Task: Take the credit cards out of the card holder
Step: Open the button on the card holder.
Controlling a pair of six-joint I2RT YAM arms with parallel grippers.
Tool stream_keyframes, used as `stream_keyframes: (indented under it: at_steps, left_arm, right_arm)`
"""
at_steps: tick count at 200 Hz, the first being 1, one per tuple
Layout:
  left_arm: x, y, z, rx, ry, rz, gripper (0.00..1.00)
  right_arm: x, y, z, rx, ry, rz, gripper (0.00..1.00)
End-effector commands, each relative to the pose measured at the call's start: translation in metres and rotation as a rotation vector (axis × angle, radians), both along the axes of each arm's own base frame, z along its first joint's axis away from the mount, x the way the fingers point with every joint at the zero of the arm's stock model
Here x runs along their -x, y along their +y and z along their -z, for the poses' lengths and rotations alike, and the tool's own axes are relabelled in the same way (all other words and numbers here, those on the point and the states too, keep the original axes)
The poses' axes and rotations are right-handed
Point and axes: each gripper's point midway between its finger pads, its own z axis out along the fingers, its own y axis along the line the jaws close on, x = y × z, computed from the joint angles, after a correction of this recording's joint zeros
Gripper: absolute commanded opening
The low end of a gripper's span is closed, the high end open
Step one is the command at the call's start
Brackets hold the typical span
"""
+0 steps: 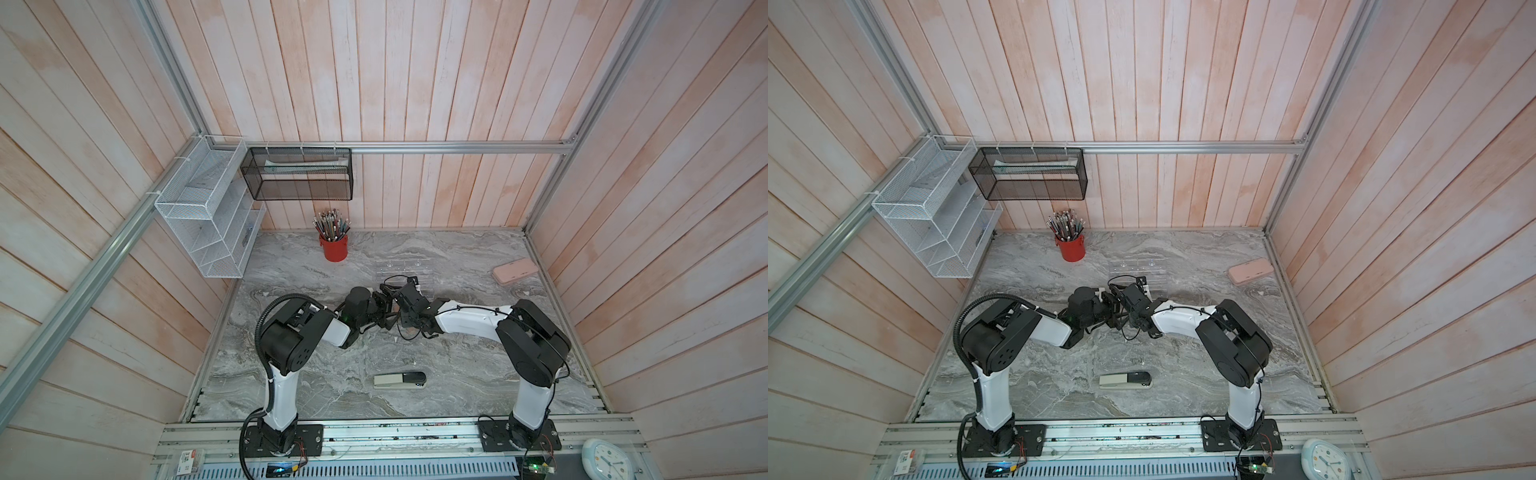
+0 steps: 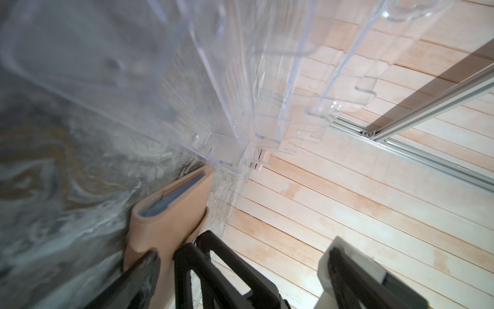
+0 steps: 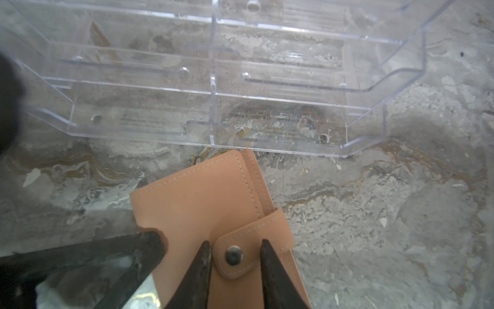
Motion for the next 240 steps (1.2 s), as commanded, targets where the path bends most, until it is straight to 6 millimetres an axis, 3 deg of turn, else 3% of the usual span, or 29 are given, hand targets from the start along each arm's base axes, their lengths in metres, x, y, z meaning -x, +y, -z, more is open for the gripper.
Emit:
stream_keyframes:
  at_steps: [1,158,181,240]
  left_arm:
    - [0.007,0.018,0.056,-0.106,0.147,-0.053,1.0]
    - [0.008,0.023,0.065,-0.115,0.168,-0.07,1.0]
    - [0.006,0.023,0.064,-0.114,0.166,-0.072,1.0]
    - [0.007,0.025,0.067,-0.121,0.173,-0.077,1.0]
  right_arm:
    - [0.006,-0.012,0.012,0.071,0.025,0.029,0.3]
    - [0.007,-0.016,0.01,0.075,0.017,0.036,0.08]
    - [0.007,-0.016,0.009,0.056,0.021,0.029,0.0]
    - [0.007,-0.023,0.01,0.02,0.037,0.041,0.0]
